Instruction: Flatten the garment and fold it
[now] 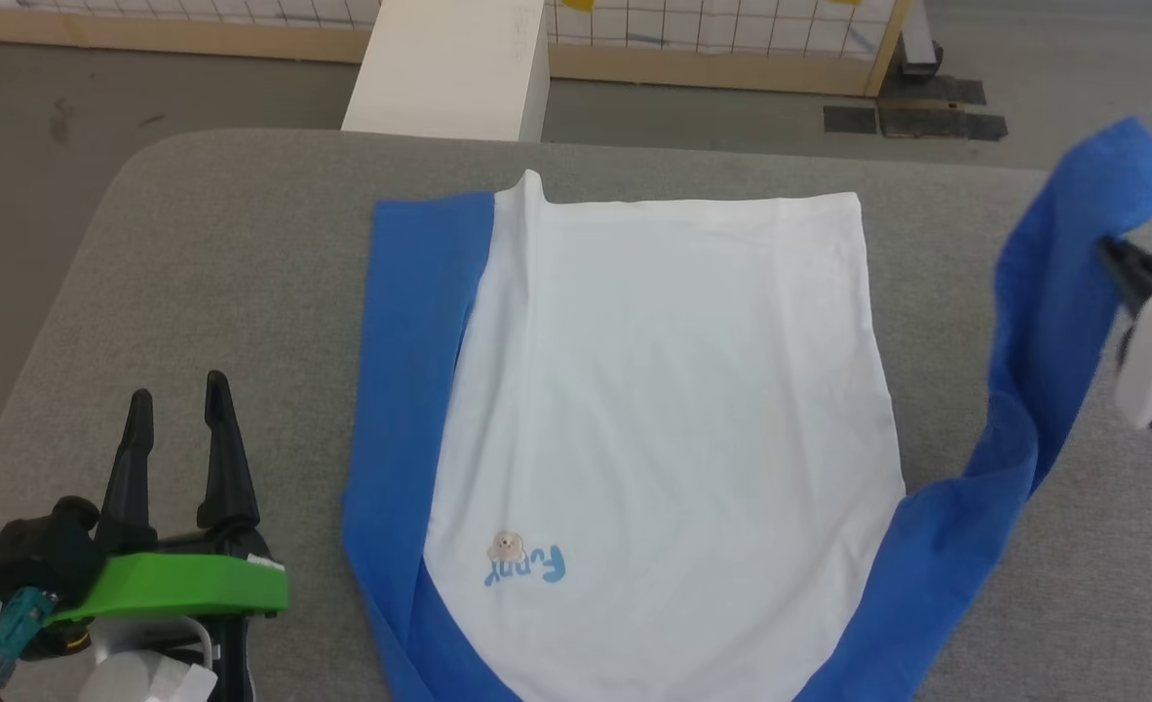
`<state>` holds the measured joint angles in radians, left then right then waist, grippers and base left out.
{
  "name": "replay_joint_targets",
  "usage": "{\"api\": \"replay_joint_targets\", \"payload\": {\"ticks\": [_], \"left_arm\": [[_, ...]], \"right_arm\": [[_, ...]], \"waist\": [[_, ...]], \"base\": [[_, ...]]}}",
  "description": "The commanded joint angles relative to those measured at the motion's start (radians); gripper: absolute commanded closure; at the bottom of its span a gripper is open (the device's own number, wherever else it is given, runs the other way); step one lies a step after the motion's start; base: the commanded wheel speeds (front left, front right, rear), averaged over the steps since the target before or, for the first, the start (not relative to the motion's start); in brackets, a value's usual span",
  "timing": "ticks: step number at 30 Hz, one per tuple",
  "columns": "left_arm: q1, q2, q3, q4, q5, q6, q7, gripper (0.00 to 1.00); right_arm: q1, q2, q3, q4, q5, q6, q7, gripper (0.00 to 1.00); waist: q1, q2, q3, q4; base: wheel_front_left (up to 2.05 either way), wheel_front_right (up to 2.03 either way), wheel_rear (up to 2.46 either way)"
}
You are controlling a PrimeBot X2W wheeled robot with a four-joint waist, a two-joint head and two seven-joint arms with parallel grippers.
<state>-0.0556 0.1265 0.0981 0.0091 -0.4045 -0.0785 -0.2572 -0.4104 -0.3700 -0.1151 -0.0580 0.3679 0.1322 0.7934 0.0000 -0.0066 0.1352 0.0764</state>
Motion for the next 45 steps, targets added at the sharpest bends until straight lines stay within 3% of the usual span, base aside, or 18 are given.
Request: {"api": "replay_joint_targets", "payload": {"ticks": [1, 8, 19, 25, 33, 34, 35, 40, 45], "left_arm": [[0.015, -0.003, 0.006, -0.004, 0.005, -0.003, -0.005, 0.0], [0.045, -0.001, 0.013, -0.006, 0.001, -0.001, -0.004, 0.0], [0.027, -0.002, -0.002, 0.002, -0.011, 0.002, 0.005, 0.0], [0.028, -0.004, -0.002, 0.01, -0.019, 0.003, 0.004, 0.0], [0.026, -0.006, -0.002, 0.021, -0.025, 0.005, 0.002, 0.0], [0.025, -0.006, -0.004, 0.023, -0.025, 0.005, 0.002, 0.0], [0.024, -0.006, -0.005, 0.025, -0.025, 0.006, 0.002, 0.0], [0.023, 0.0, -0.009, 0.033, -0.024, 0.008, 0.008, 0.0], [0.034, 0.014, -0.007, 0.03, -0.024, 0.014, 0.023, 0.0]], "right_arm": [[0.019, 0.005, 0.041, -0.034, 0.014, -0.002, 0.016, 1.0], [0.022, 0.062, 0.329, -0.087, 0.072, -0.002, 0.052, 1.0], [-0.055, 0.114, 0.75, 0.095, 0.149, -0.002, -0.015, 1.0], [-0.059, 0.092, 0.922, 0.161, 0.201, -0.002, -0.026, 1.0], [-0.076, 0.068, 1.023, 0.215, 0.264, -0.002, -0.039, 1.0], [-0.079, 0.067, 1.026, 0.215, 0.271, -0.002, -0.043, 0.65], [-0.086, 0.066, 1.027, 0.211, 0.278, -0.002, -0.053, 0.0], [-0.089, 0.054, 0.974, 0.167, 0.346, -0.002, -0.095, 0.0], [-0.057, 0.025, 0.794, 0.091, 0.382, -0.002, -0.161, 0.0]], "waist": [[0.0, 0.0066, -0.028, -0.008], [0.0, 0.0066, -0.04, -0.003], [0.0, 0.0066, -0.001, 0.059], [0.0, 0.0066, 0.017, 0.079], [0.0, 0.0066, 0.028, 0.073], [0.0, 0.0066, 0.028, 0.071], [0.0, 0.0066, 0.027, 0.066], [0.0, 0.0066, 0.009, 0.049], [0.0, 0.0066, -0.023, 0.022]], "base": [[0.0, 0.0, 0.0], [0.0, 0.0, 0.0], [0.0, 0.0, 0.0], [0.0, 0.0, 0.0], [0.0, 0.0, 0.0], [0.0, 0.0, 0.0], [0.0, 0.0, 0.0], [0.0, 0.0, 0.0], [0.0, 0.0, 0.0]]}}
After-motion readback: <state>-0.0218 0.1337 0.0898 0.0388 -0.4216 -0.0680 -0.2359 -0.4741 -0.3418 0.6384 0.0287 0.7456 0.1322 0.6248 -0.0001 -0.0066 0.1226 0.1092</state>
